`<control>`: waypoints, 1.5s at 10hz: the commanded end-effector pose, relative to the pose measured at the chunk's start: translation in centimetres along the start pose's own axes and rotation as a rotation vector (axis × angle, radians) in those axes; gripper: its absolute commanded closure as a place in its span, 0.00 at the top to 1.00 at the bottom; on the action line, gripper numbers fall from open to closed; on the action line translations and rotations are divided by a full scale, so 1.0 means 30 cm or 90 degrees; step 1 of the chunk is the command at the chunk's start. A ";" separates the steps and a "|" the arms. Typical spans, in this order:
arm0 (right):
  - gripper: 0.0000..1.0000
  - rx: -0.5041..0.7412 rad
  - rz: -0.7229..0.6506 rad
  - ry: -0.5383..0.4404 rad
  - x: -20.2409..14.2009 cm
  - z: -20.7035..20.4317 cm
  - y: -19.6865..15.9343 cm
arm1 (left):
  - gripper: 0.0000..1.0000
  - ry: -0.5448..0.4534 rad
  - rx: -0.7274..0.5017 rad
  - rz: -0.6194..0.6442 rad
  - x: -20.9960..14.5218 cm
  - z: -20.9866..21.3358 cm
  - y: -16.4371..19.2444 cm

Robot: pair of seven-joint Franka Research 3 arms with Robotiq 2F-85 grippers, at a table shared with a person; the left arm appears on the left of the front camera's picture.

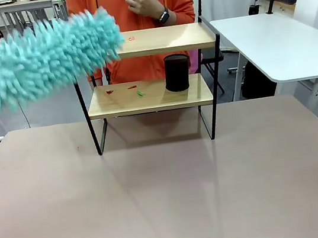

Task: Clean the shelf.
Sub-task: Clean the specific tier of the Shelf with the Duster once objects are removed.

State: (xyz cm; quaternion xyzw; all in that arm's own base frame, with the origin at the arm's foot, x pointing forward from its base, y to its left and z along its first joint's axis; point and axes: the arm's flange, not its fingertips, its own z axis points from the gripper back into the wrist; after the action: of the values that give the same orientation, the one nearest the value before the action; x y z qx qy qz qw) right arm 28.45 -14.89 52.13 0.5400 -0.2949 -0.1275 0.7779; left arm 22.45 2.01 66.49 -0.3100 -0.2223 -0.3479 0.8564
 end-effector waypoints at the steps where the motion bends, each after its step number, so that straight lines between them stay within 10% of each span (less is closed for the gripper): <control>1: 1.00 0.012 0.017 -0.007 0.010 -0.006 0.002 | 0.13 -0.045 0.086 0.045 0.151 -0.008 0.052; 3: 1.00 0.012 0.017 -0.007 0.010 -0.006 0.002 | 0.13 -0.047 0.142 0.137 0.261 -0.026 0.122; 4: 1.00 0.012 0.017 -0.007 0.010 -0.006 0.002 | 0.13 0.064 0.005 0.110 0.247 -0.016 0.091; 5: 1.00 0.012 0.017 -0.007 0.010 -0.006 0.002 | 0.13 -0.068 0.122 0.081 0.207 0.003 0.105; 15: 1.00 0.012 0.017 -0.007 0.010 -0.006 0.002 | 0.13 -0.006 0.197 0.271 0.552 -0.264 0.260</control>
State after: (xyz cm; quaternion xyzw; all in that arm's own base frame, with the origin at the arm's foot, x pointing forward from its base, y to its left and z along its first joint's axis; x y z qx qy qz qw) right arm 28.47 -14.91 52.10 0.5396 -0.2950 -0.1273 0.7782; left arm 40.17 -5.70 67.33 -0.2313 -0.2064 -0.1274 0.9422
